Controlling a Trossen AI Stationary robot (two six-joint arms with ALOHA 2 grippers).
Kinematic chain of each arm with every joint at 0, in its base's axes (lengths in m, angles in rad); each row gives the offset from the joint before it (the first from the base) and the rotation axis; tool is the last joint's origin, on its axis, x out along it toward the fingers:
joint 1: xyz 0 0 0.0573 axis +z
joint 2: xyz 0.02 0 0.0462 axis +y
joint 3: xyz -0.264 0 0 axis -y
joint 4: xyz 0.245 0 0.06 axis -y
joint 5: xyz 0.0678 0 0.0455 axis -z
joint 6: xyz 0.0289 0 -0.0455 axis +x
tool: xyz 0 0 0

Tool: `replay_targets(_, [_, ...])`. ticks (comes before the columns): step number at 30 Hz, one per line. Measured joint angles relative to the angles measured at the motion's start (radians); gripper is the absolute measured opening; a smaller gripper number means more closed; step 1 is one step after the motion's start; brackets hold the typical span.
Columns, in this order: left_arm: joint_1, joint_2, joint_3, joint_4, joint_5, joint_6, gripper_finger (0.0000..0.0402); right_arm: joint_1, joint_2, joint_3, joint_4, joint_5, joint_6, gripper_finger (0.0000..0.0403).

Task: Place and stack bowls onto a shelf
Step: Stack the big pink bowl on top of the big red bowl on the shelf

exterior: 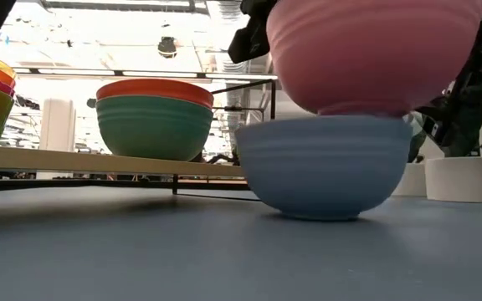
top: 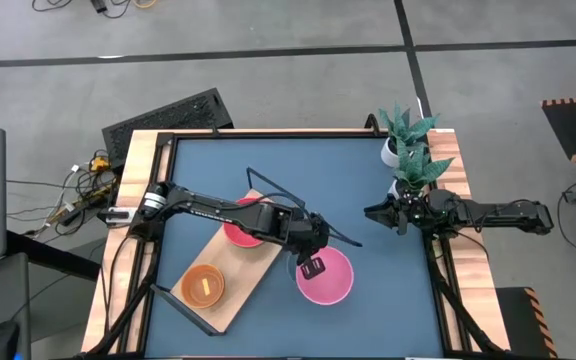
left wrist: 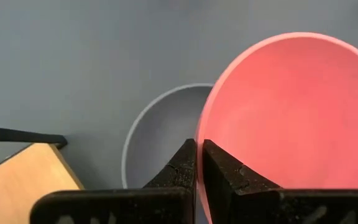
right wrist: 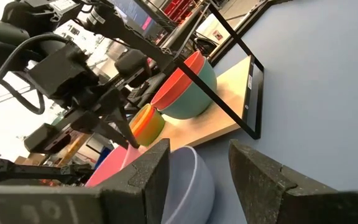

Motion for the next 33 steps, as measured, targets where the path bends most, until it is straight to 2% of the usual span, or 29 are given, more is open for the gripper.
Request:
replay_targets(6, [0.011, -0.005, 0.026, -0.006, 0.027, 0.019, 0.0, 0.0, 0.0, 0.0, 0.0, 0.0, 0.006, 0.0189])
replay_targets(11, [0.017, -0.008, 0.157, -0.105, 0.015, 0.078, 0.0, 0.0, 0.0, 0.0, 0.0, 0.0, 0.006, 0.0189])
replay_targets(19, [0.025, -0.018, 0.442, -0.529, -0.25, 0.125, 0.0, 0.0, 0.0, 0.0, 0.0, 0.0, 0.008, 0.0189])
replay_targets(22, [0.039, -0.105, 0.379, -0.611, -0.296, 0.089, 0.0, 0.0, 0.002, 0.0, 0.0, 0.001, 0.008, 0.0189])
replay_targets(26, [0.053, -0.206, 0.343, -0.788, -0.386, -0.039, 0.0, 0.0, 0.012, 0.0, 0.0, 0.001, 0.005, 0.0189])
replay_targets(31, [0.077, -0.339, 0.241, -0.77, -0.429, -0.095, 0.0, -0.001, 0.025, 0.0, 0.0, 0.001, 0.005, 0.0189])
replay_targets(33, [0.088, -0.401, 0.154, -0.767, -0.441, -0.128, 0.0, -0.001, 0.027, 0.0, 0.0, 0.001, 0.005, 0.0189])
